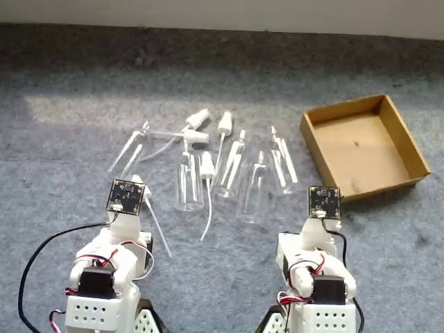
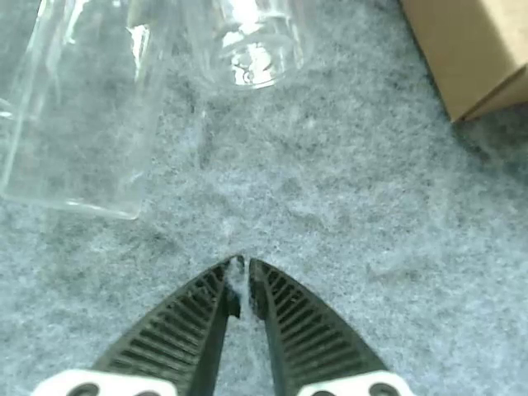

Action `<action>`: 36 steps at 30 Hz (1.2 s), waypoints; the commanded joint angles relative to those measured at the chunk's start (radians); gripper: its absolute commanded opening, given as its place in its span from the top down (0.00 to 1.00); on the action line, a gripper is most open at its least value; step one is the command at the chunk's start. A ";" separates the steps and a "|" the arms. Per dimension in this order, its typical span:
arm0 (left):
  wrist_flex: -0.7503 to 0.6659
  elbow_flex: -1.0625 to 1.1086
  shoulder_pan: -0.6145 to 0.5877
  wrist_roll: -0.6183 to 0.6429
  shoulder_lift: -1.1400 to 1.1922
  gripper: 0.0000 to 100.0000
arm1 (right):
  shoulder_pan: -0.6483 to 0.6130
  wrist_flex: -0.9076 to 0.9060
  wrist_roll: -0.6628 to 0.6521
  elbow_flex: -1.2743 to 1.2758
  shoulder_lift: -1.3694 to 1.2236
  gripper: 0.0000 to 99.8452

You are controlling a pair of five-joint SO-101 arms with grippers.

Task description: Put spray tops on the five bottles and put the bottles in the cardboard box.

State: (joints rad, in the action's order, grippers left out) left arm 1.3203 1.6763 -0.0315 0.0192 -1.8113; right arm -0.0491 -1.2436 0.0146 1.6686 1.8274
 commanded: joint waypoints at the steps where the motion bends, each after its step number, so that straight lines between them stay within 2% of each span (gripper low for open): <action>1: 0.003 0.019 0.010 0.005 -0.007 0.97 | -0.007 -0.007 0.011 0.099 0.008 0.99; 14: 0.003 0.019 0.010 0.005 -0.007 0.97 | -0.002 0.004 0.006 0.084 0.012 0.99; 18: 0.003 0.019 0.010 0.005 -0.007 0.97 | 0.002 0.088 -0.002 0.056 0.012 0.99; 26: 0.003 0.019 0.010 0.005 -0.007 0.97 | 0.163 0.266 -0.416 0.050 0.012 0.99; 36: 0.003 0.019 0.010 0.005 -0.007 0.97 | 0.298 0.275 -0.439 -0.031 0.010 0.99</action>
State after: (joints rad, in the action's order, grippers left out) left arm 1.3203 1.6763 -0.0315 0.0192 -1.8113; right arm 0.2225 -0.9828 -0.4104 1.6686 1.8274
